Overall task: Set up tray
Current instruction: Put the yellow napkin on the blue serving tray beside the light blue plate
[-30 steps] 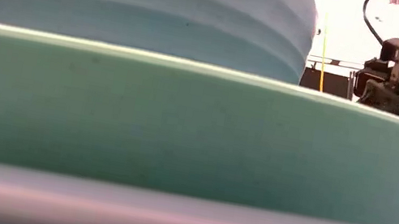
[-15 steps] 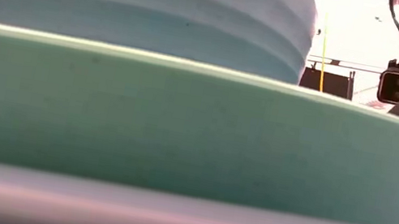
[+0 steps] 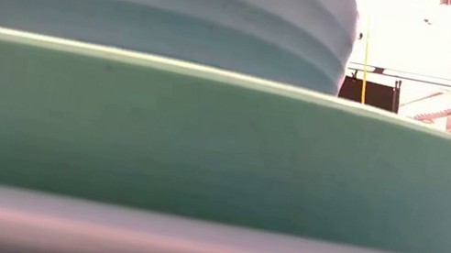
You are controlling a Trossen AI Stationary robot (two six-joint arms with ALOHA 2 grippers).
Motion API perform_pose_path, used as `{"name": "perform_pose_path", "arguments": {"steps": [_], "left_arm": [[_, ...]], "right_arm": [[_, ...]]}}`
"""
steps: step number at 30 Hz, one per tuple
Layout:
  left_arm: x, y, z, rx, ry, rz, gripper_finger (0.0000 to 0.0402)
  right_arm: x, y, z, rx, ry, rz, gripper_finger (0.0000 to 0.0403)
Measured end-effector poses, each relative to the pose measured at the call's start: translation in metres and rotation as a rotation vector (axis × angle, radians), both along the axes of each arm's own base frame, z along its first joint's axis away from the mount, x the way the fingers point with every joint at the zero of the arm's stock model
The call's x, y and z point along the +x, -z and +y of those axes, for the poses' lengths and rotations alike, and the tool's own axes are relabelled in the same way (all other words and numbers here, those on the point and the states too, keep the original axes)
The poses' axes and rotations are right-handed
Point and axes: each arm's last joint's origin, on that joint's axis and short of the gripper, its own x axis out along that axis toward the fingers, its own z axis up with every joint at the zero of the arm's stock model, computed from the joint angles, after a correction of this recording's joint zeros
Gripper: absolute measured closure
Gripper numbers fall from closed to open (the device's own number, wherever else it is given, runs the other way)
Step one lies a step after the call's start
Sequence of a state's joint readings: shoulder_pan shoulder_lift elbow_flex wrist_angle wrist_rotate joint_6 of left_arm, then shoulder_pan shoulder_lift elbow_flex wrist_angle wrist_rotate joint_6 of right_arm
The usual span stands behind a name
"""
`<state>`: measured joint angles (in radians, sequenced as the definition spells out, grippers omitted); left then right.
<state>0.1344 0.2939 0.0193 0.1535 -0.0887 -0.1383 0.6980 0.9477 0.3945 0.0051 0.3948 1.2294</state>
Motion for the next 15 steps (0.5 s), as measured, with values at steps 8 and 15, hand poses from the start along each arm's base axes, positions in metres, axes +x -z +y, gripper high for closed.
{"name": "perform_pose_path", "arguments": {"steps": [8, 15], "left_arm": [[0.0, 0.0, 0.0, 0.0, 0.0, 0.0, 0.0309], [0.0, 0.0, 0.0, 0.0, 0.0, 0.0, 0.0309]], "right_arm": [[0.017, -0.009, 0.029, -0.028, -0.051, 0.102, 0.0403], [0.023, -0.009, 0.05, -0.062, -0.07, 0.244, 0.0403]]}}
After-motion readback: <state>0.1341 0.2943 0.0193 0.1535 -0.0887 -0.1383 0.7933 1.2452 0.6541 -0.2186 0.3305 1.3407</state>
